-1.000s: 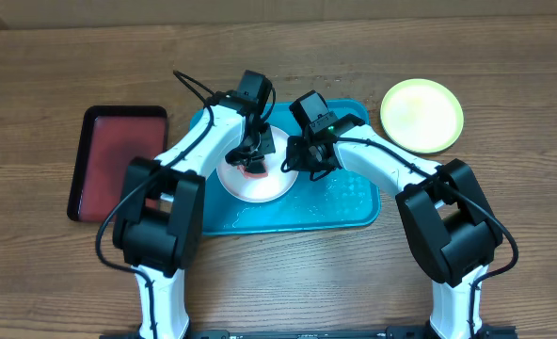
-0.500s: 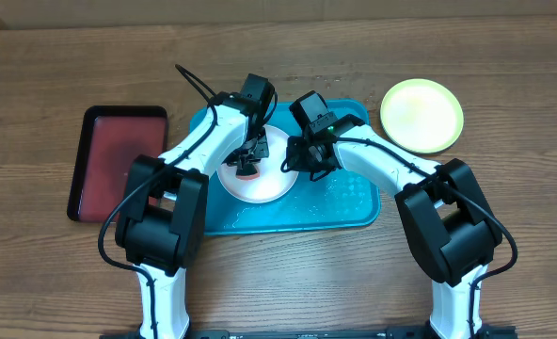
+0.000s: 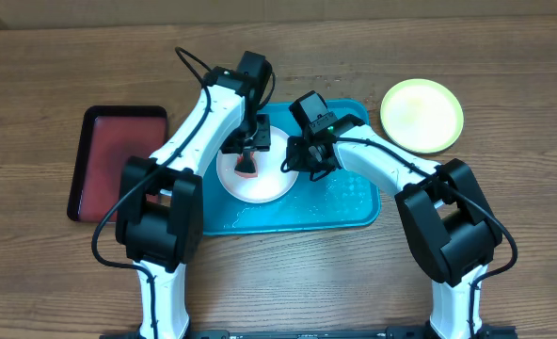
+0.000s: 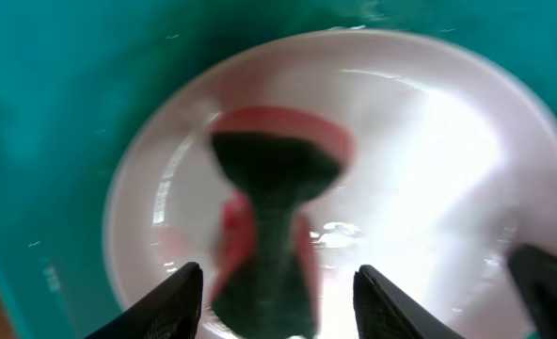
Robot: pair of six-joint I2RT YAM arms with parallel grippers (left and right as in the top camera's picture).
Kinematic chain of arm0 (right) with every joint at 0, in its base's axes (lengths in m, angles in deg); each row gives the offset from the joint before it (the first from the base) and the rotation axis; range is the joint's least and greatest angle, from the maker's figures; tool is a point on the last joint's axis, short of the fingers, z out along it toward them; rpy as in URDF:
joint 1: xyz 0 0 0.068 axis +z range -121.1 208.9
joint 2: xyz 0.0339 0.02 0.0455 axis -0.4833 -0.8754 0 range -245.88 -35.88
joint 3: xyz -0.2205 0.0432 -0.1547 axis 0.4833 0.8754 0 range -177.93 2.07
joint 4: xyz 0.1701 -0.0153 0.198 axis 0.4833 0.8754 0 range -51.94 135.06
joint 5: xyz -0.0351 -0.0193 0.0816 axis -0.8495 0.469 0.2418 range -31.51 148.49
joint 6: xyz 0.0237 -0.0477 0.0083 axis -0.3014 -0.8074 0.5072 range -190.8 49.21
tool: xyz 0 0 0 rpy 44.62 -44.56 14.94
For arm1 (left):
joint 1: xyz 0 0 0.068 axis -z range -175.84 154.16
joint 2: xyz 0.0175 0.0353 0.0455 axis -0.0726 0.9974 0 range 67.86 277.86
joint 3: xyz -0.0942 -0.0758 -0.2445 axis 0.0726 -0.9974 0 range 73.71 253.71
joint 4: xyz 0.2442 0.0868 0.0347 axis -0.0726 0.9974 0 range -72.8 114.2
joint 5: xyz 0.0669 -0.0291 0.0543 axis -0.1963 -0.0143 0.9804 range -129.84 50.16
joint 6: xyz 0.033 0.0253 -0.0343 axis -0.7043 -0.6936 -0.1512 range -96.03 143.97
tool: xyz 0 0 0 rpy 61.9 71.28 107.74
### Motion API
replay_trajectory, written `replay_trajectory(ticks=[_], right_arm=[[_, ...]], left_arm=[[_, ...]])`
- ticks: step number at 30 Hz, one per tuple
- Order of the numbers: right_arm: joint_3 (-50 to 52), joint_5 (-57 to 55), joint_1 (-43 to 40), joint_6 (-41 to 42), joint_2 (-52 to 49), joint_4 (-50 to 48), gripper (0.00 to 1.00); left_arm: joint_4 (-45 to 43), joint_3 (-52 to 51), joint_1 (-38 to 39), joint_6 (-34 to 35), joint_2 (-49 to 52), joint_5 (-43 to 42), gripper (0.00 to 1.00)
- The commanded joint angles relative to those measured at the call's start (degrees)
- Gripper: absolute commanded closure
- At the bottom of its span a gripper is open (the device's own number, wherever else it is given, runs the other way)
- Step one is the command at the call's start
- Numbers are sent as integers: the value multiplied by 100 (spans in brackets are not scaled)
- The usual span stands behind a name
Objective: Clean dirty plates on tray and stack at the side
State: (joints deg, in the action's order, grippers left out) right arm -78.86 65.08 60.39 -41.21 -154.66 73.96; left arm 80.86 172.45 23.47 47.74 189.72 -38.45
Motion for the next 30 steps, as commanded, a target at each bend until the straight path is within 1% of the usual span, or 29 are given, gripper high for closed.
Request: replay_trajectory(ticks=[1, 5, 8, 10, 12, 14, 19, 20, 22, 28, 30], right_arm=[[35, -192, -26, 24, -7, 13, 96], [35, -192, -26, 22, -7, 17, 96], [35, -192, -26, 24, -7, 17, 96], [35, -192, -26, 22, -7, 17, 96], [35, -192, -26, 22, -7, 17, 96], [35, -192, -26, 22, -7, 17, 96], [35, -192, -26, 24, -7, 20, 96], [35, -192, -26, 24, -7, 20, 96], [35, -192, -26, 24, -7, 20, 96], [35, -192, -26, 22, -7, 22, 96], [35, -192, -26, 24, -7, 33, 96]], left_arm=[[116, 33, -81, -94, 11, 492, 47], [-9, -129, -81, -109, 13, 413, 52], [-299, -404, -79, -111, 28, 125, 56], [-468, -527, -79, -111, 28, -17, 60], [-522, -549, -79, -140, 28, -103, 68], [-527, -546, -81, -153, 28, -146, 72], [-520, -590, -74, -197, 28, -299, 74], [-525, -614, -59, -197, 28, -299, 80], [-527, -649, -44, -195, 28, -310, 96], [-555, -645, -39, -201, 28, -885, 96], [-466, -645, -28, -208, 28, -892, 96]])
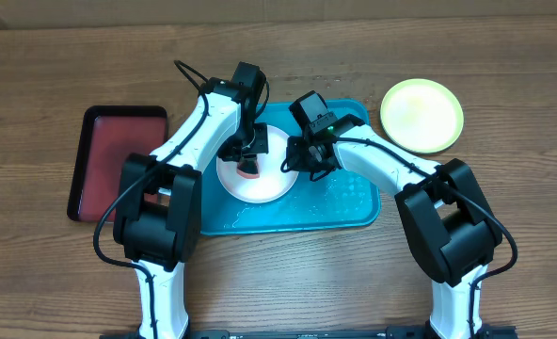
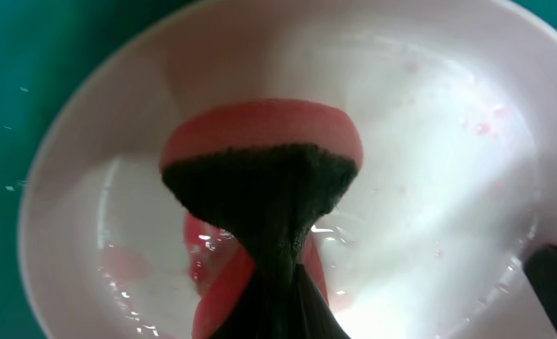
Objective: Clean dirty plates on tray and stack at the side
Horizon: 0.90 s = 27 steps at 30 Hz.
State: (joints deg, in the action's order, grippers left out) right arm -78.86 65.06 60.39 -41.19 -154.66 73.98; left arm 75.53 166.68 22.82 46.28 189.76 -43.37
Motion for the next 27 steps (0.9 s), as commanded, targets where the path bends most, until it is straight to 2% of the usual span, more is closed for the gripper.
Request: replay_trajectory(ticks=[1, 6, 14, 16, 23, 27], right_arm=[[35, -190, -26, 22, -7, 35, 96], [35, -205, -26, 22, -7, 31, 96], [35, -203, -26, 22, -7, 37, 96], [35, -203, -26, 22, -7, 33, 96], [35, -203, -26, 22, -7, 31, 96], [35, -203, -26, 22, -7, 11, 96]], left_arm=[[127, -68, 52, -94, 24, -396, 96], [448, -144, 92, -437, 24, -155, 96], [496, -184, -7, -271, 24, 1790, 96], [400, -170, -42, -142, 24, 2033, 96], [-232, -125, -24, 48, 24, 1755, 96], [-688, -125, -26, 42, 24, 118, 96]])
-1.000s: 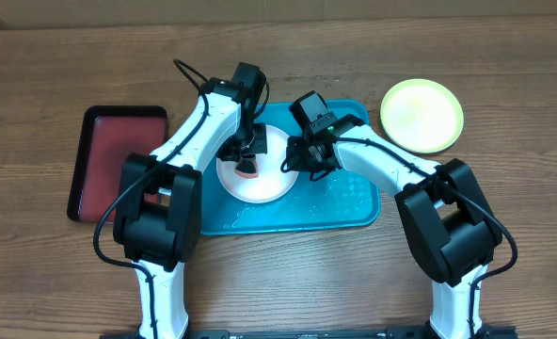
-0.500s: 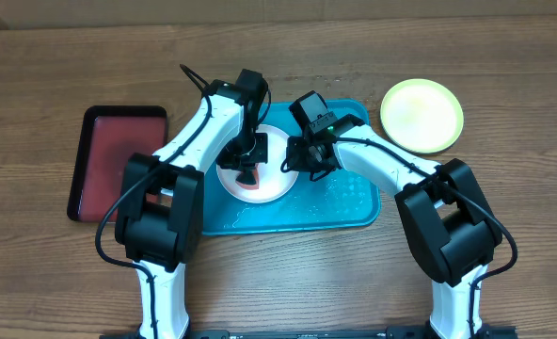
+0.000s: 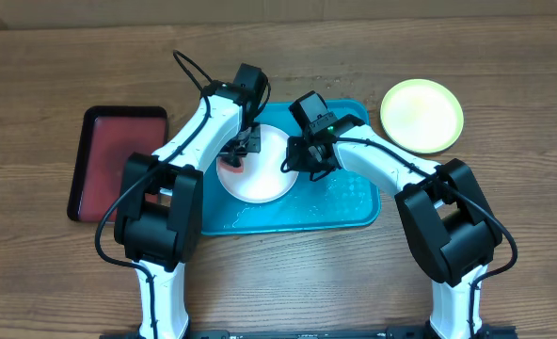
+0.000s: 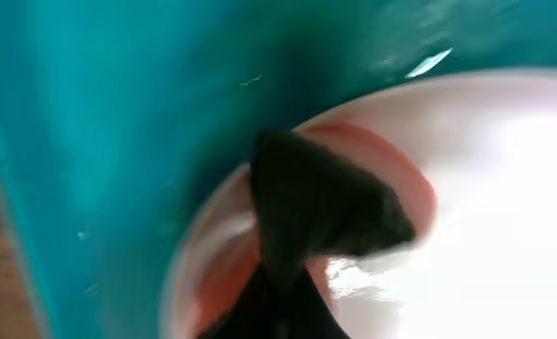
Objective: Clean dirty plates on tray and stack at the side
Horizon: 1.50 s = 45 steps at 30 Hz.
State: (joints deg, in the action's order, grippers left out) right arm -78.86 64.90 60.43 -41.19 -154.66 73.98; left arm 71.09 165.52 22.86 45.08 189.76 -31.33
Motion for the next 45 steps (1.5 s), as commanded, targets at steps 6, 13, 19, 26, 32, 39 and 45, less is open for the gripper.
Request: replay_trajectory(ticks=[6, 13, 19, 26, 32, 39, 45], right_arm=[[35, -188, -31, 22, -7, -55, 96], [35, -190, -31, 20, -7, -55, 96], [35, -188, -31, 22, -7, -55, 96], [35, -188, -31, 20, -7, -50, 96], [35, -188, -31, 22, -7, -55, 96], [35, -188, -31, 22, -7, -55, 96], [35, -190, -31, 20, -7, -52, 96]], left_arm=[[-758, -15, 52, 160, 24, -2785, 96], [-74, -17, 175, -52, 24, -1775, 96], [734, -17, 92, -166, 24, 313, 96], [378, -13, -28, -118, 24, 1086, 96], [-328, -15, -31, 168, 24, -374, 96], [-752, -15, 90, 160, 24, -2861, 96], [-101, -17, 286, -164, 24, -2612, 96]])
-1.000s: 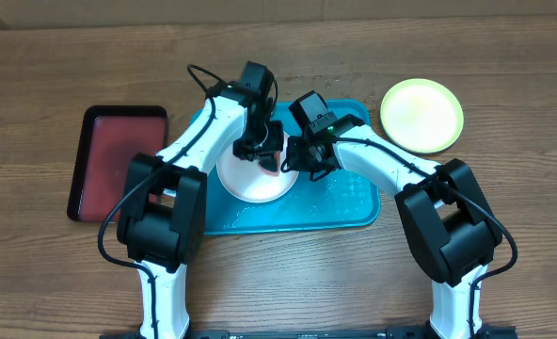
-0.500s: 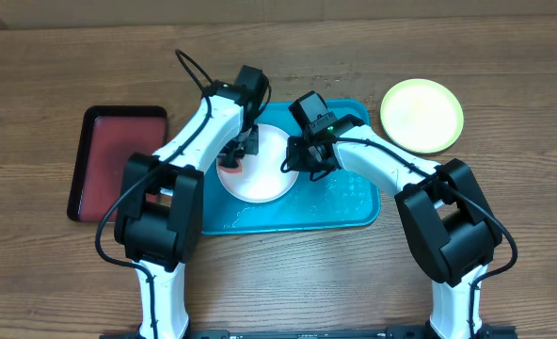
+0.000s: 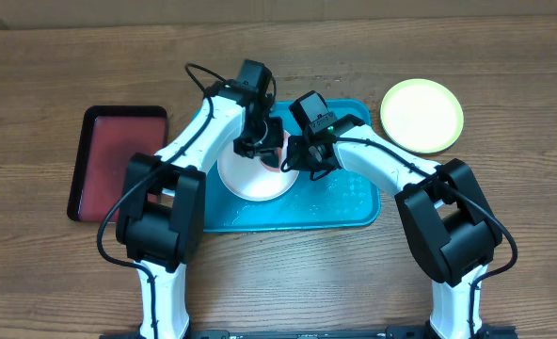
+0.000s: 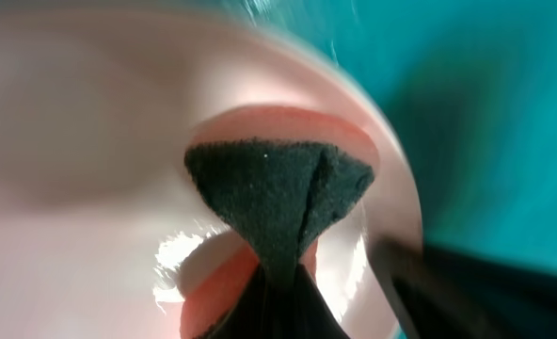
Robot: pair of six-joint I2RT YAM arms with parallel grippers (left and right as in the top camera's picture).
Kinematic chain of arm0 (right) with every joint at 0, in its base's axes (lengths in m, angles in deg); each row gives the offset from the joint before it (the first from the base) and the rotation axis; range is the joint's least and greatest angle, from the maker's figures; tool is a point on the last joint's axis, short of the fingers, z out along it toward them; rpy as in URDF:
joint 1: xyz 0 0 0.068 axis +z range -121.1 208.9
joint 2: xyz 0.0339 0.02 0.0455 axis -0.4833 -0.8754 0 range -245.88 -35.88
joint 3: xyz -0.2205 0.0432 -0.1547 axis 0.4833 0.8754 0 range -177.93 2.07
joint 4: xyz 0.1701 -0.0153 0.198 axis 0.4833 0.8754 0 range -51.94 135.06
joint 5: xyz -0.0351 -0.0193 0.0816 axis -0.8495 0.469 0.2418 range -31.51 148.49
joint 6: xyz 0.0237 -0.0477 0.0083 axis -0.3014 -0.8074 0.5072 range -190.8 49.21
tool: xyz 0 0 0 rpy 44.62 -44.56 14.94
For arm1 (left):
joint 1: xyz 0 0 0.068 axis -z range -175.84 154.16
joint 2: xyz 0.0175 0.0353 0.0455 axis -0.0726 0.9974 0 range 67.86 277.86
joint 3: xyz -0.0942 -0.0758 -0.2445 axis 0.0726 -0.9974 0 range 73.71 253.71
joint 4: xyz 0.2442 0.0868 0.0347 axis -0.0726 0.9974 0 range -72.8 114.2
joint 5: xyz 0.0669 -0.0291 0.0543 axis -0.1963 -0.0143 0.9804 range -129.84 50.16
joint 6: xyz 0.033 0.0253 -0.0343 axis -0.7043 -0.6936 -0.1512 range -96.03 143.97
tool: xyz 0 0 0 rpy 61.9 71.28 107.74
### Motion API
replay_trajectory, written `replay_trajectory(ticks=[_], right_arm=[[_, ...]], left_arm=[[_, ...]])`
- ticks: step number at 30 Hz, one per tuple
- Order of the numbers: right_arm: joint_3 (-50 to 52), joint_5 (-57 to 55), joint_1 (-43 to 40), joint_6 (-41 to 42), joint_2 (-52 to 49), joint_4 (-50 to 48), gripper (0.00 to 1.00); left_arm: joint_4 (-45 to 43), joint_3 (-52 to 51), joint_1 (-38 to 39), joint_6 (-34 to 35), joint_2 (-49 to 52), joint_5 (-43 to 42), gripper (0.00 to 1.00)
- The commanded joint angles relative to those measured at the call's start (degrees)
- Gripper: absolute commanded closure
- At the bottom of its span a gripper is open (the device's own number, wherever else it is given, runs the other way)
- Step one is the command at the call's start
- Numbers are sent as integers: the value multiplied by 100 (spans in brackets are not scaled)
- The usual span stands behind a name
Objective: Clean dirty plates on tray and stack at the side
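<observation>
A white plate (image 3: 250, 177) lies on the teal tray (image 3: 344, 202). My left gripper (image 3: 265, 146) is shut on a red sponge (image 3: 274, 151) with a dark scouring face and presses it on the plate's upper right part. In the left wrist view the pinched sponge (image 4: 278, 179) touches the wet plate (image 4: 90, 141) close to its rim, and the gripper (image 4: 280, 315) itself is mostly hidden behind it. My right gripper (image 3: 294, 160) sits at the plate's right rim, shut on it. A pale green plate (image 3: 421, 115) rests on the table at the right.
An empty dark red tray (image 3: 119, 160) lies on the table left of the teal tray. Both arms crowd together over the teal tray's back half. Bare wooden table (image 3: 288, 273) lies in front of the tray.
My left gripper has moved with the sponge from the plate's left rim to its upper right part, next to the right gripper. The right gripper and the plate have stayed put.
The sponge, held in my left gripper, was first on the plate's upper middle, then on its middle, then at the left rim, and is now at the upper right. Pink smears showed on the plate earlier. The right gripper stayed at the right rim throughout.
</observation>
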State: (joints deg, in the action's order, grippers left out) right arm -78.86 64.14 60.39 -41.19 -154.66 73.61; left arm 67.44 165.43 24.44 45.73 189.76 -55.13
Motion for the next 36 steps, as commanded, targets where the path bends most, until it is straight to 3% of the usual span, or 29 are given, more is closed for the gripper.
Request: replay_trajectory(ticks=[1, 10, 14, 17, 22, 27, 29, 32, 36], right_arm=[[35, -114, -26, 20, -7, -15, 96], [35, -111, -26, 20, -7, -13, 96], [35, -111, -26, 20, -7, 7, 96], [35, -111, -26, 20, -7, -7, 96], [35, -114, -26, 20, -7, 50, 96], [35, -114, -26, 20, -7, 48, 96], [35, -114, -26, 20, -7, 46, 96], [35, -114, -26, 20, -7, 50, 96], [35, -114, -26, 20, -7, 68, 96]], left_arm=[[404, -9, 149, -229, 24, -79, 96], [1268, -9, 140, -229, 24, 2363, 96], [1113, -7, 140, -225, 24, 3779, 96], [610, -7, 140, -203, 24, 4341, 96], [-273, -7, 155, -201, 24, 3427, 96], [-542, -7, 155, -203, 24, 636, 96], [-435, -9, 162, -208, 24, 26, 96], [17, -9, 166, -387, 24, -170, 96], [680, -13, 166, -776, 24, 210, 96]])
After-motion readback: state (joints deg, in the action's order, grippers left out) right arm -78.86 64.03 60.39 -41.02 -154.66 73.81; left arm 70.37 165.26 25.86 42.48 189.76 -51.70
